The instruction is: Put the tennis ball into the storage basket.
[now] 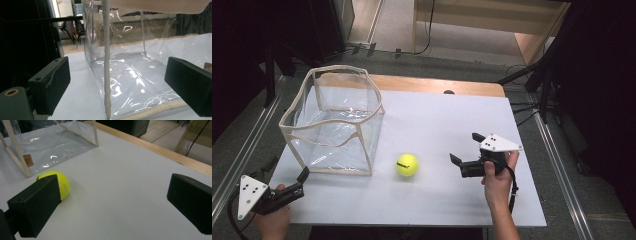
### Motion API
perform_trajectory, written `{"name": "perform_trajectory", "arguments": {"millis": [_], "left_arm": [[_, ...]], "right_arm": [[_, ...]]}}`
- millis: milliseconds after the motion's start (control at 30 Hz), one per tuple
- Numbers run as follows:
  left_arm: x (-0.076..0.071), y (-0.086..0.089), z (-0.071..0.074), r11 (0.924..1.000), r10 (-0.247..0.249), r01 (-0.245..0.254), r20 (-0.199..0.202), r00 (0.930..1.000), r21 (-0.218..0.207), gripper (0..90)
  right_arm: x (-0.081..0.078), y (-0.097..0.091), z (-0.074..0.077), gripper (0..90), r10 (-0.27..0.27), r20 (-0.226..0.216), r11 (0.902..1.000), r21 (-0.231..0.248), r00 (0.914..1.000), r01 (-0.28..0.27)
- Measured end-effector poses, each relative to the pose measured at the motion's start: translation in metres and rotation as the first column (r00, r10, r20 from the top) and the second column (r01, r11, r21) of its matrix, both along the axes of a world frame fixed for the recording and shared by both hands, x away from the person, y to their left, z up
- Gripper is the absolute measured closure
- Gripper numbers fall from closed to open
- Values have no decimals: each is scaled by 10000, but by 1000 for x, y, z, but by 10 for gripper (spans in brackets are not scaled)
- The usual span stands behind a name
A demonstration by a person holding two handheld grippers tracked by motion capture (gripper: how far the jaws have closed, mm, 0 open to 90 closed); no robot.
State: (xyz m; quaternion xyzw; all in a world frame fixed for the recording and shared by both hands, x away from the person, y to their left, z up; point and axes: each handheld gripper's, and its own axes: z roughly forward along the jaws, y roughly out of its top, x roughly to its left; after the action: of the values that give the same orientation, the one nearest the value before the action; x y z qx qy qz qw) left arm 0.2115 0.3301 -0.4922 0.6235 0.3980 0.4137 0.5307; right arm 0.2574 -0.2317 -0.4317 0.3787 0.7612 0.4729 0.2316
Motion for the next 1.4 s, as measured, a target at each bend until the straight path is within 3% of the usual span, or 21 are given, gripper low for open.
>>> {"name": "perform_trajectory", "arguments": {"millis": [500,967,1033,1400], "left_arm": [[0,0,0,10000,-18,18,-31,10000,50,68],[0,0,0,10000,-6,6,-54,10000,11,68],[0,0,0,10000,-28,28,-31,10000,-3,68],[0,0,0,10000,-34,34,-23,10000,-17,68]], "right_arm": [[17,45,-7,0,1052,-635,9936,-349,9924,-1075],[25,82,-22,0,1973,-1332,9765,-603,9712,-2067],[27,89,-25,0,2166,-1473,9716,-639,9651,-2278],[32,106,-34,0,2481,-2068,9603,-762,9464,-2684]]}}
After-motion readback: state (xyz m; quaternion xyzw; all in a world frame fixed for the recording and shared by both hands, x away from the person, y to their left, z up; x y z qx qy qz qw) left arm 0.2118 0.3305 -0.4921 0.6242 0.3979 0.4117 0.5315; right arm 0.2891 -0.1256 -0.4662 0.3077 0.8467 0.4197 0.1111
